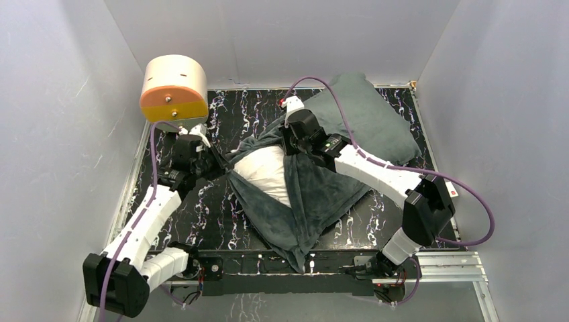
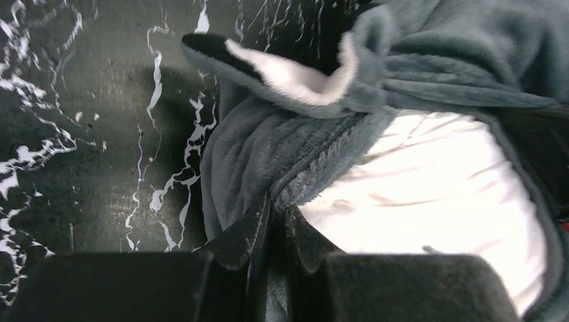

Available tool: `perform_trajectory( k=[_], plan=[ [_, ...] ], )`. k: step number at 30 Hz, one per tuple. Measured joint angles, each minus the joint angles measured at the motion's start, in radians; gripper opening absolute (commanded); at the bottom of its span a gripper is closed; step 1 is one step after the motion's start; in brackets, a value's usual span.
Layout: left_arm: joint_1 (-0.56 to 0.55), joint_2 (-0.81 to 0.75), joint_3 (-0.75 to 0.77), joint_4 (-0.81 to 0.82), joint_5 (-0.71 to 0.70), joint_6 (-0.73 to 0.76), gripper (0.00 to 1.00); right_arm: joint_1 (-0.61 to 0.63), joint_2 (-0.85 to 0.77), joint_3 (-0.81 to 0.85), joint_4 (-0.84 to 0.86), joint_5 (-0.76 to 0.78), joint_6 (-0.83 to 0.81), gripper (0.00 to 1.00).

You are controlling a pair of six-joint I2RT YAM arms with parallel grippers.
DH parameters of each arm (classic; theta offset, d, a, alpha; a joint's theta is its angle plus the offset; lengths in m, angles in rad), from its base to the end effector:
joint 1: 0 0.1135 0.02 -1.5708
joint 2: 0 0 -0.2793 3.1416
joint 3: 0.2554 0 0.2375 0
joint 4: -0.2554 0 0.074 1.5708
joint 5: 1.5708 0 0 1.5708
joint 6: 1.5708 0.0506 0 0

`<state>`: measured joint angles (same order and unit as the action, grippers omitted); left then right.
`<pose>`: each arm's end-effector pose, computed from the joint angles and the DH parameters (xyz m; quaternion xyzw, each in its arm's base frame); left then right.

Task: Remove the pillowcase from the pillow
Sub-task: Remove the pillow from the pillowcase.

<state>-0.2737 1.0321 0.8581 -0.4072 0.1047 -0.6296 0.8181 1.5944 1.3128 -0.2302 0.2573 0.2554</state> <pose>0.2078 -0.0638 0.3043 -0.1311 0.8694 -0.2484 0.4066 0.2631 0.2621 0.3263 -0.1754 0.8403 0.1610 0.4871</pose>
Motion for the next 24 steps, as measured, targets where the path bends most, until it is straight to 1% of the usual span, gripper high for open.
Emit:
perform_trajectory(
  k=[2, 5, 7, 8, 10, 13, 17, 20, 22, 24],
  plan=[
    [0.026, -0.001, -0.063, 0.047, 0.043, -0.02, 0.0, 0.0, -0.008, -0.008, 0.001, -0.018, -0.002, 0.0],
    [0.048, 0.014, -0.167, 0.145, 0.117, -0.066, 0.0, -0.005, -0.015, -0.012, -0.005, -0.062, -0.015, 0.1],
    [0.059, 0.017, -0.209, 0.195, 0.148, -0.094, 0.0, -0.013, -0.017, -0.011, -0.011, -0.114, -0.03, 0.13],
    [0.064, 0.017, -0.22, 0.214, 0.158, -0.105, 0.0, -0.019, -0.018, -0.007, -0.018, -0.146, -0.04, 0.17],
    [0.071, 0.017, -0.225, 0.232, 0.171, -0.112, 0.0, -0.035, -0.023, 0.014, -0.046, -0.211, -0.062, 0.36],
    [0.078, 0.008, -0.225, 0.238, 0.169, -0.106, 0.0, -0.052, -0.032, 0.085, -0.131, -0.241, -0.105, 0.44],
    [0.089, 0.0, -0.222, 0.228, 0.17, -0.074, 0.0, -0.053, -0.031, 0.257, -0.27, -0.269, -0.177, 0.53],
    [0.093, 0.001, -0.22, 0.211, 0.176, -0.056, 0.0, -0.018, -0.03, 0.353, -0.305, -0.294, -0.217, 0.61],
    [0.095, 0.0, -0.219, 0.204, 0.182, -0.05, 0.0, 0.04, -0.025, 0.381, -0.307, -0.299, -0.249, 0.62],
    [0.095, 0.0, -0.219, 0.204, 0.191, -0.045, 0.0, 0.126, -0.003, 0.398, -0.316, -0.294, -0.286, 0.62]
  ],
)
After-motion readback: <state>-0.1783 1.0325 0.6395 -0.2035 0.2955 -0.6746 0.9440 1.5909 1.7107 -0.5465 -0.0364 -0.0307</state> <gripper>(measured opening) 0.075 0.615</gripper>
